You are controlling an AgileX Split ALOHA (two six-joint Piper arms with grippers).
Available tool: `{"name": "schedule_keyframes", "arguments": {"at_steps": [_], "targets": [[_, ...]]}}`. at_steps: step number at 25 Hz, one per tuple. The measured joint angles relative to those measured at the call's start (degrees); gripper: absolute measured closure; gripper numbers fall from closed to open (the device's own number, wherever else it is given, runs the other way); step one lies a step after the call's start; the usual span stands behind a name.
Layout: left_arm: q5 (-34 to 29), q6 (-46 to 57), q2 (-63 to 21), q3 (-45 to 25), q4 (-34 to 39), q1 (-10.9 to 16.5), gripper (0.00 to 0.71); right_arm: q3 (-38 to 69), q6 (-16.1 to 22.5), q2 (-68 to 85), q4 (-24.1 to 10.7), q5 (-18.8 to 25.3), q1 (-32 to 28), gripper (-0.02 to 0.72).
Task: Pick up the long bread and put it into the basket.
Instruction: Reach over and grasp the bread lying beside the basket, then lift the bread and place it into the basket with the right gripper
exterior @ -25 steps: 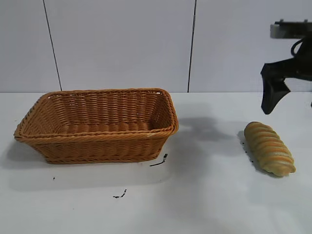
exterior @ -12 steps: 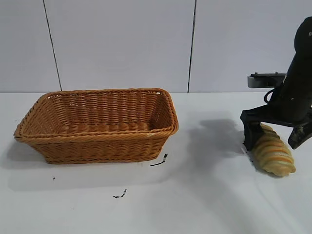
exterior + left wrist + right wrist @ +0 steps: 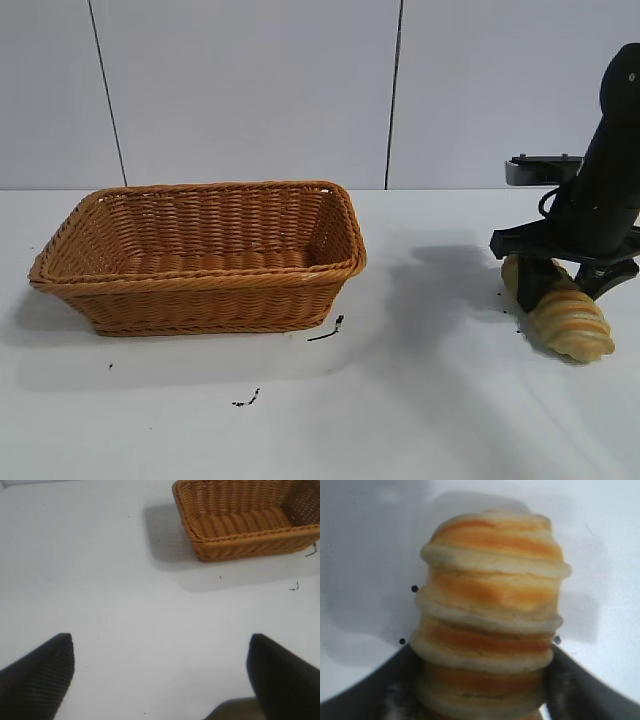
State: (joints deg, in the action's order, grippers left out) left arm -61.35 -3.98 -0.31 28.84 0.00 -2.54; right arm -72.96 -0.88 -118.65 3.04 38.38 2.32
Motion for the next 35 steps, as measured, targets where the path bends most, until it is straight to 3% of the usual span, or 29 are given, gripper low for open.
{"name": "schedule_keyframes", "arguments": {"at_steps": [2,3,13,17,21,27,35], "targets": [[0.0,0.0,0.0,0.0,0.0,0.0,0.014,-2.8,0.0,0.4,-0.1,3.7,0.0,0.554],[0.0,0.0,0.0,0.0,0.0,0.0,0.014,-6.1,-0.2,1.5,-0.3,8.0,0.0,0.558],[0.0,0.0,0.0,0.0,0.0,0.0,0.014,-25.1,-0.6,6.1,-0.3,24.6,0.0,0.561],[0.0,0.0,0.0,0.0,0.0,0.0,0.014,-29.4,-1.7,6.1,-0.3,26.5,0.0,0.567],[0.0,0.0,0.0,0.0,0.0,0.0,0.014,-34.7,-5.4,4.9,-0.3,28.5,2.4,0.568],[0.0,0.0,0.0,0.0,0.0,0.0,0.014,-47.7,-8.9,-3.0,-0.9,31.0,12.5,0.568],[0.0,0.0,0.0,0.0,0.0,0.0,0.014,-61.6,-15.7,-13.0,-2.5,30.6,27.2,0.568]]}}
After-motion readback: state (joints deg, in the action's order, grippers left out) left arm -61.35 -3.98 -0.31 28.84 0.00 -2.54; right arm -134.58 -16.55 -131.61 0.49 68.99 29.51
